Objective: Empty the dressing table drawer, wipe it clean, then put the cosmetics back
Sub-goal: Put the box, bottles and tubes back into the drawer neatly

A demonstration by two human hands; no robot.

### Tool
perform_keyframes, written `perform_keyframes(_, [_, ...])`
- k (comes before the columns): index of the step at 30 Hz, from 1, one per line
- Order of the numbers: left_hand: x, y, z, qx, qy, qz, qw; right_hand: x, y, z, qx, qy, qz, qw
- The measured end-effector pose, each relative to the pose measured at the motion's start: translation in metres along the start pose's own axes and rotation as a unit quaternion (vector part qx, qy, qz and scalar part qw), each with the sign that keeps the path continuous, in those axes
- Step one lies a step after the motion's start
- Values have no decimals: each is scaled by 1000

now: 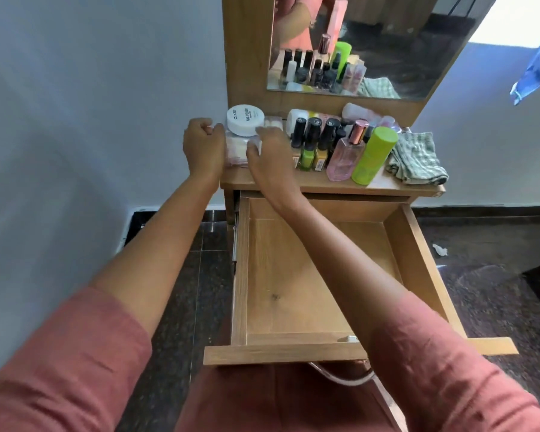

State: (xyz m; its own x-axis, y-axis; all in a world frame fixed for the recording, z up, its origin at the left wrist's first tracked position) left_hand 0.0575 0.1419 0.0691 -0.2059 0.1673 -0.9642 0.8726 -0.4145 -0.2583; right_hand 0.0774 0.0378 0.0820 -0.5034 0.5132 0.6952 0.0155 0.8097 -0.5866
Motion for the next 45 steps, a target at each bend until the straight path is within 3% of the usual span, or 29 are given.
perform_keyframes(8, [-12, 21, -34, 120, -121, -37, 985, 4, 22, -55, 9, 132, 66, 989])
perform_keyframes(11, [-9, 23, -39, 134, -127, -46, 982, 4, 26, -61, 52, 145, 97, 983])
perform_keyframes(17, [-8, 25, -40, 141, -134, -30, 980, 2, 33, -60, 50, 166, 115, 978])
perform_keyframes(20, [-8, 21, -39, 146, -161, 10, 976, 3, 31, -58, 45, 171, 100, 979])
perform_keyframes(26, [0, 2, -25, 189, -270, 129, 935, 6, 29, -40, 31, 186, 8, 982])
perform_keyframes(37, [21, -44, 10, 159, -289, 166, 929, 10, 9, 13, 45, 176, -35, 983])
perform_keyframes(45, [37, -57, 54, 202, -324, 186, 905, -10, -33, 56, 66, 262, -131, 954])
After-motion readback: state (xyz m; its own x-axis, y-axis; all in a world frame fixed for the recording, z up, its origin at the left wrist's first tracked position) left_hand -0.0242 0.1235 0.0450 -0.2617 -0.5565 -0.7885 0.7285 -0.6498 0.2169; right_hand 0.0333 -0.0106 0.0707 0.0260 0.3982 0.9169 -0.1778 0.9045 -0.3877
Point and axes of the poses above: each hand's wrist, its own z-axis away from the middle knuckle, its own y-axis out of the palm, x = y × z, the point moved 2 cm from there along -z, towards the middle knuckle, and after that the axes turned 10 degrees about -x, right-handed, at the moved point
